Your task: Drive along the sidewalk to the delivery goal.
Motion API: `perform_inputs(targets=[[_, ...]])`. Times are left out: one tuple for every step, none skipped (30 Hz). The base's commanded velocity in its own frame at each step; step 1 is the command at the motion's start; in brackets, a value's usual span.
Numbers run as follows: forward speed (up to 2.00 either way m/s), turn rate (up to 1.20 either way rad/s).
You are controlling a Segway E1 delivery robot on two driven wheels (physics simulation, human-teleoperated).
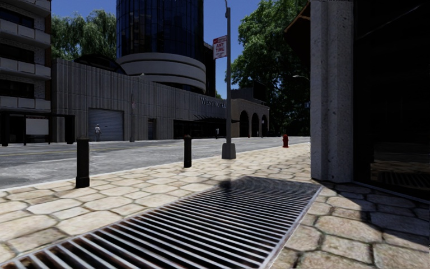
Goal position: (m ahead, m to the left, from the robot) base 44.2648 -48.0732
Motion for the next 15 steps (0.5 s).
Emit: perform_inputs(targets=[[2.0, 0.0], [2.0, 0.0], [2.0, 0.0], [2.0, 0.0], [2.0, 0.0], [2.0, 0.0], [2.0, -0.02], [2.0, -0.11], [2.0, -0.16], [2.0, -0.16], [2.0, -0.22], [2.0, -0.29], [2.0, -0.32], [2.0, -0.32], [2.0, -0.32]])
